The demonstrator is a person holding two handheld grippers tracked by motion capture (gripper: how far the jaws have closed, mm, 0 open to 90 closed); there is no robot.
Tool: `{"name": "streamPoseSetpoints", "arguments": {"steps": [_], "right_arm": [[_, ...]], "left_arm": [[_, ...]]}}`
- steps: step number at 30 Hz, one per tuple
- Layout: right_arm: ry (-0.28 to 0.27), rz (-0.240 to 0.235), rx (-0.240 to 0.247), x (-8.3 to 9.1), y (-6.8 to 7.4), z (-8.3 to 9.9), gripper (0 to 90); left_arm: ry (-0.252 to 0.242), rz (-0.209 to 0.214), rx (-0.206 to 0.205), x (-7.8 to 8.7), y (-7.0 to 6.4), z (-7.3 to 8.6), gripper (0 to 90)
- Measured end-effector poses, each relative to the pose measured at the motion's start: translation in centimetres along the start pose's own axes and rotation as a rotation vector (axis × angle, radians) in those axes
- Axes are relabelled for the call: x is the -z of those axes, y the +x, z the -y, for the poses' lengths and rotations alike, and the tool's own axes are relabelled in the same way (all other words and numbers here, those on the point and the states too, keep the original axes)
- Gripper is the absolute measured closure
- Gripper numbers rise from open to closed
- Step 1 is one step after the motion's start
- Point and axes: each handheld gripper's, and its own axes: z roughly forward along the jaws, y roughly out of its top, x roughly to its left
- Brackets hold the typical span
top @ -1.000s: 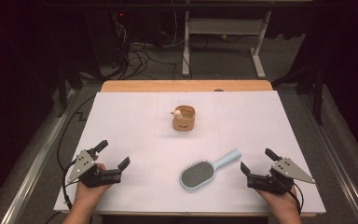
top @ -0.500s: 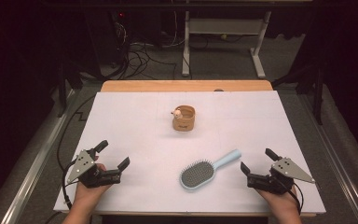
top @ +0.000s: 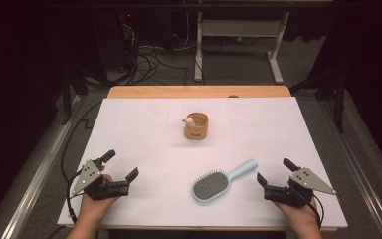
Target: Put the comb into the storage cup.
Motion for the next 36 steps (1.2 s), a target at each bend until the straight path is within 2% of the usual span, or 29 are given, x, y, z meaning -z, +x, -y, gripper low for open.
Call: {"name": "streamPoseSetpoints", "arguments": {"steps": [8,13,15,18,21,24,26,28,29,30,31,33,34,36], "right_arm": [[-0.002,0.005,-0.004,0.07,-0.01,-0.03,4.1],[0.004,0.006,-0.004,0.11,-0.01,-0.04,8.9],[0.009,0.004,-0.005,0.14,0.0,-0.02,13.8],[0.016,-0.001,-0.001,0.14,0.01,0.0,16.0],[0.022,-0.003,0.0,0.04,0.08,0.05,17.6],[0.024,-0.009,0.001,0.01,0.09,0.07,21.4],[0.023,-0.019,0.0,0.1,0.1,0.06,27.5],[0.025,-0.026,-0.003,0.15,0.14,0.04,34.2],[0.025,-0.026,-0.003,0.15,0.14,0.04,34.2],[0.023,-0.031,-0.002,0.15,0.18,0.05,37.4],[0.029,-0.04,0.004,0.14,0.27,0.03,43.6],[0.032,-0.047,0.008,0.14,0.31,0.01,46.7],[0.033,-0.05,0.009,0.18,0.44,-0.03,52.6],[0.035,-0.054,0.005,0.2,0.48,-0.1,57.3]], "left_arm": [[-0.001,0.001,-0.003,0.01,0.0,-0.01,0.2],[0.001,0.001,-0.006,0.0,0.03,0.02,0.3],[0.0,-0.006,-0.002,-0.01,0.01,0.05,0.2],[0.003,-0.005,-0.005,0.0,0.03,0.08,0.2],[0.009,-0.012,0.008,0.03,-0.05,0.17,0.2],[0.008,-0.001,-0.011,0.0,0.08,0.15,0.2],[0.01,-0.014,0.017,0.03,-0.09,0.2,0.3],[0.01,-0.015,0.018,0.02,-0.09,0.2,0.3],[0.01,-0.015,0.018,0.02,-0.09,0.2,0.3],[0.009,-0.009,0.005,0.02,-0.01,0.17,0.3],[0.006,-0.009,0.004,0.01,0.0,0.14,0.3],[0.006,-0.009,0.003,0.01,0.0,0.13,0.3],[0.004,-0.011,0.012,0.01,-0.05,0.14,0.3],[0.004,-0.011,0.012,0.01,-0.05,0.14,0.3]]}}
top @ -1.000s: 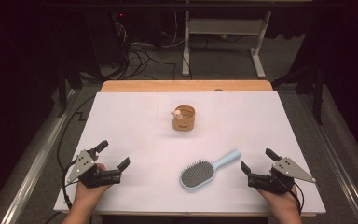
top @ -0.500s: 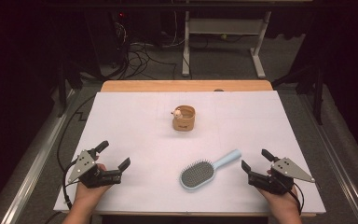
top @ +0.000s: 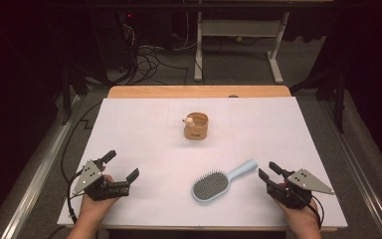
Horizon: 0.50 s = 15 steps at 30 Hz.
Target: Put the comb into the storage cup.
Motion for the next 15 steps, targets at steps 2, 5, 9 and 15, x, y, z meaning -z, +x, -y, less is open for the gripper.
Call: {"name": "streamPoseSetpoints", "arguments": {"steps": [2,5,9,15], "right_arm": [[0.003,0.002,0.001,0.0,-0.01,-0.02,60.4],[0.012,0.006,-0.011,0.07,-0.08,-0.08,68.2],[0.025,0.003,-0.011,0.07,-0.13,-0.14,80.4],[0.054,-0.033,0.012,-0.14,0.39,-0.24,90.0]], "left_arm": [[0.0,-0.001,0.002,0.0,0.0,0.0,0.3],[0.003,0.0,-0.002,0.02,0.02,0.0,0.2],[0.001,0.0,0.002,0.01,-0.01,-0.01,0.3],[0.0,0.007,-0.016,-0.01,0.12,-0.08,0.2]]}}
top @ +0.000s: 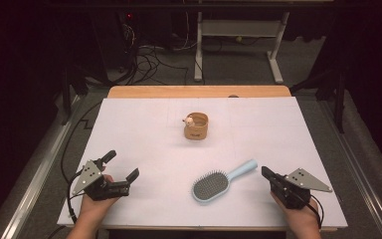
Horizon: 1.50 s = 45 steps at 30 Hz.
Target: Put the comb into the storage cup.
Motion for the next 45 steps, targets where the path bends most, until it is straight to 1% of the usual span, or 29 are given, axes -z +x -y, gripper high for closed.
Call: {"name": "streamPoseSetpoints", "arguments": {"steps": [1,2,3,4,9,10,11,12,13,14,16,17,18,19,20,22,23,24,27,28,29,31,32,35,37,38,42,44,45], "right_arm": [[0.006,-0.022,0.018,-0.1,0.4,-0.1,90.0],[0.006,-0.022,0.018,-0.1,0.4,-0.1,90.0],[0.013,-0.048,0.03,-0.3,0.8,-0.1,90.0],[0.019,-0.06,0.039,-0.4,1.1,-0.2,90.0],[0.053,-0.145,0.056,-1.1,2.6,-0.3,90.0],[0.053,-0.145,0.056,-1.1,2.6,-0.3,90.0],[0.073,-0.181,0.069,-1.5,3.4,-0.3,90.0],[0.073,-0.181,0.069,-1.5,3.4,-0.3,90.0],[0.089,-0.217,0.086,-1.9,4.1,-0.2,90.0],[0.089,-0.217,0.086,-1.9,4.1,-0.2,90.0],[0.111,-0.257,0.117,-2.4,5.2,-0.2,90.0],[0.111,-0.257,0.117,-2.4,5.2,-0.2,90.0],[0.121,-0.275,0.138,-2.6,5.9,-0.1,90.0],[0.127,-0.283,0.147,-2.7,6.2,-0.1,90.0],[0.127,-0.283,0.147,-2.7,6.2,-0.1,90.0],[0.14,-0.302,0.163,-2.9,6.7,-0.1,90.0],[0.154,-0.318,0.179,-3.2,7.3,0.0,90.0],[0.154,-0.318,0.179,-3.2,7.3,0.0,90.0],[0.173,-0.345,0.201,-3.4,8.2,0.1,90.0],[0.181,-0.361,0.218,-3.7,8.9,0.1,90.0],[0.181,-0.361,0.218,-3.7,8.9,0.1,90.0],[0.195,-0.372,0.242,-3.9,9.7,0.2,90.0],[0.207,-0.386,0.267,-4.1,10.3,0.2,90.0],[0.224,-0.4,0.291,-4.5,11.1,0.2,90.0],[0.233,-0.403,0.294,-4.6,11.3,0.3,90.0],[0.24,-0.41,0.299,-4.9,11.7,0.3,90.0],[0.254,-0.42,0.309,-5.2,12.2,0.3,90.0],[0.266,-0.424,0.325,-5.5,12.7,0.3,90.0],[0.272,-0.422,0.332,-5.6,12.9,0.3,90.0]], "left_arm": [[0.0,0.0,0.0,0.0,0.0,0.0,0.2],[0.0,0.0,0.0,0.0,0.0,0.0,0.2],[-0.001,0.001,-0.001,0.0,0.0,0.0,0.2],[-0.001,0.001,0.0,0.0,0.0,0.0,0.3],[-0.001,0.002,0.002,0.0,0.0,0.0,0.3],[-0.001,0.002,0.002,0.0,0.0,0.0,0.2],[-0.001,0.002,0.002,0.0,0.0,0.0,0.3],[-0.001,0.002,0.002,0.0,0.0,0.0,0.3],[0.002,0.003,0.003,0.0,0.0,0.0,0.3],[0.002,0.003,0.003,0.0,0.0,0.0,0.3],[0.001,0.004,0.002,0.0,0.0,0.0,0.3],[0.001,0.004,0.002,0.0,0.0,0.0,0.3],[0.001,0.004,0.004,0.0,0.0,-0.1,0.3],[0.001,0.004,0.004,0.0,0.0,-0.1,0.2],[0.001,0.004,0.004,0.0,0.0,-0.1,0.2],[0.001,0.004,0.005,0.0,0.0,-0.1,0.3],[0.0,0.003,0.005,0.0,0.0,-0.1,0.2],[0.0,0.003,0.005,0.0,0.0,-0.1,0.2],[-0.001,0.003,0.012,0.0,-0.1,-0.1,0.2],[-0.001,0.003,0.013,0.0,-0.1,-0.1,0.2],[-0.001,0.003,0.013,0.0,-0.1,-0.1,0.3],[-0.003,0.001,0.017,0.0,-0.1,-0.1,0.2],[-0.002,-0.003,0.021,0.1,-0.2,-0.1,0.2],[-0.006,-0.001,0.015,0.1,-0.1,-0.2,0.3],[-0.008,-0.003,0.02,0.1,-0.1,-0.2,0.3],[-0.011,0.002,0.013,0.0,-0.1,-0.2,0.2],[-0.011,0.005,0.001,0.0,0.0,-0.2,0.3],[-0.009,0.002,0.019,0.1,-0.1,-0.3,0.2],[-0.008,0.007,0.012,0.1,-0.1,-0.3,0.2]]}}
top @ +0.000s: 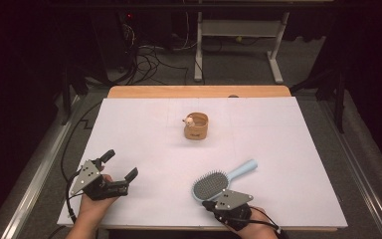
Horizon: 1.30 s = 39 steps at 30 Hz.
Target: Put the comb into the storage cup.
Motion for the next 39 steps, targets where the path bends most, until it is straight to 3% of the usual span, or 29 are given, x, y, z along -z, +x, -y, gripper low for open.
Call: {"name": "streamPoseSetpoints", "arguments": {"steps": [17,19,21,24,25,30,34,37,39], "right_arm": [[0.061,0.006,0.022,-1.5,-0.1,-1.4,90.0],[0.07,0.015,0.015,-1.9,-0.3,-1.8,90.0],[0.077,0.021,0.017,-2.2,-0.4,-2.1,90.0],[0.085,0.032,0.009,-2.6,-0.7,-2.6,90.0],[0.085,0.032,0.009,-2.6,-0.7,-2.6,90.0],[0.091,0.051,-0.006,-3.4,-1.4,-3.2,90.0],[0.094,0.061,-0.012,-3.7,-1.8,-3.5,90.0],[0.09,0.074,-0.02,-4.2,-2.5,-3.8,90.0],[0.092,0.078,-0.024,-4.3,-2.7,-3.8,90.0]], "left_arm": [[-0.005,-0.006,-0.001,0.0,0.1,-0.2,0.2],[-0.007,-0.012,0.022,0.0,0.0,-0.2,0.2],[-0.002,-0.006,0.009,0.1,0.1,-0.2,0.2],[-0.004,-0.011,0.026,0.1,0.0,-0.3,0.2],[-0.008,-0.002,0.009,0.0,0.1,-0.3,0.2],[-0.009,-0.005,0.003,0.0,0.2,-0.3,0.3],[-0.004,-0.016,0.022,0.0,0.1,-0.1,0.3],[0.004,-0.003,-0.033,0.0,0.3,0.2,0.3],[0.007,-0.013,-0.012,0.0,0.2,0.3,0.3]]}}
